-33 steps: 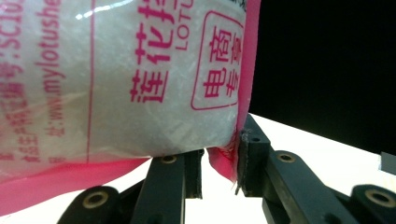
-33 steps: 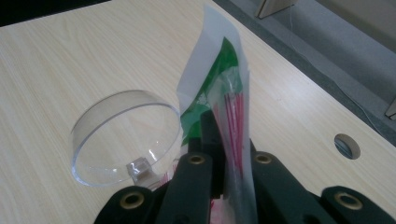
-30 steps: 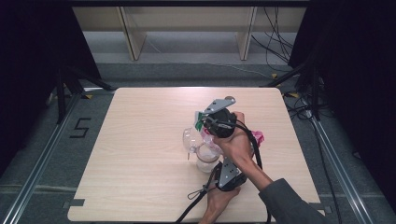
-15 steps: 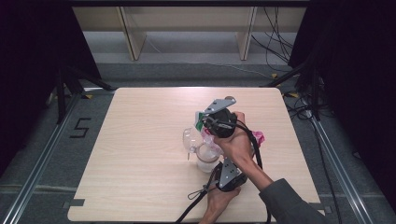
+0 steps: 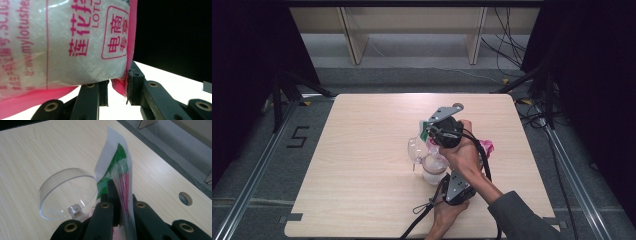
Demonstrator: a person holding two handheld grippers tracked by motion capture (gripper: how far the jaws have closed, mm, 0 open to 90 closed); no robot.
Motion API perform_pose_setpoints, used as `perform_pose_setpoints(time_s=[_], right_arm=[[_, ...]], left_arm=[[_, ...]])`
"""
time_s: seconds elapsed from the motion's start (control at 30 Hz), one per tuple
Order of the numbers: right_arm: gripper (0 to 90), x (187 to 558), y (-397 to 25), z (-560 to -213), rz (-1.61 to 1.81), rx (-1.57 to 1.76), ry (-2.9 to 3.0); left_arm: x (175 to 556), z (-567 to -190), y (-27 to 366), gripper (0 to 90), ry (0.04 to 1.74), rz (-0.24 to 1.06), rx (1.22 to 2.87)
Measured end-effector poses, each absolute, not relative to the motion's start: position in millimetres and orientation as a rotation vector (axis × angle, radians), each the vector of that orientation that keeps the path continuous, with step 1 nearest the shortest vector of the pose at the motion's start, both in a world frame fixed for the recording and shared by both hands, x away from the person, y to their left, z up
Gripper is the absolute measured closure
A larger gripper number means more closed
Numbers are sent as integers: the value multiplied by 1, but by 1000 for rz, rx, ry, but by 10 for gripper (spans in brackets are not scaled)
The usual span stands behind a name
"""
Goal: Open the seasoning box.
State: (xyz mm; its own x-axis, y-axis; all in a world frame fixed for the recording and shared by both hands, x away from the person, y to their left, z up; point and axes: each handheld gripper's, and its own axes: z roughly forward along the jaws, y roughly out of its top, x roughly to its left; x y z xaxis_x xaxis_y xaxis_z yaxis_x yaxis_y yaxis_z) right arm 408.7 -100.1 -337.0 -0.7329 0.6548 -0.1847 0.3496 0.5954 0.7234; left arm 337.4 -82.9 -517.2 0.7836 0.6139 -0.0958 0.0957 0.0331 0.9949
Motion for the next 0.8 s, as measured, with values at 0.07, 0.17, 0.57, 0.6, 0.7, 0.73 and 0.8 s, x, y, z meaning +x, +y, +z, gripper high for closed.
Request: perform_pose_setpoints(time_s=[0.07,0.17,0.57,0.6,0.7,0.73,0.8], right_arm=[[900,410,-100,-338,957,797,2393],[900,411,-100,-338,946,772,2401],[900,410,-97,-339,914,778,2386],[900,409,-96,-339,919,778,2390],[900,410,-95,-339,942,785,2390],[900,410,-96,-339,932,779,2384],[900,409,-95,-340,932,787,2392]], left_arm=[[337,-517,-83,744,598,437,1507],[338,-517,-82,744,598,427,1515],[337,-517,-82,744,593,427,1508],[337,-517,-82,744,595,426,1509],[337,-516,-82,745,593,427,1509],[337,-516,-82,744,593,425,1508],[338,-517,-83,744,594,421,1498]])
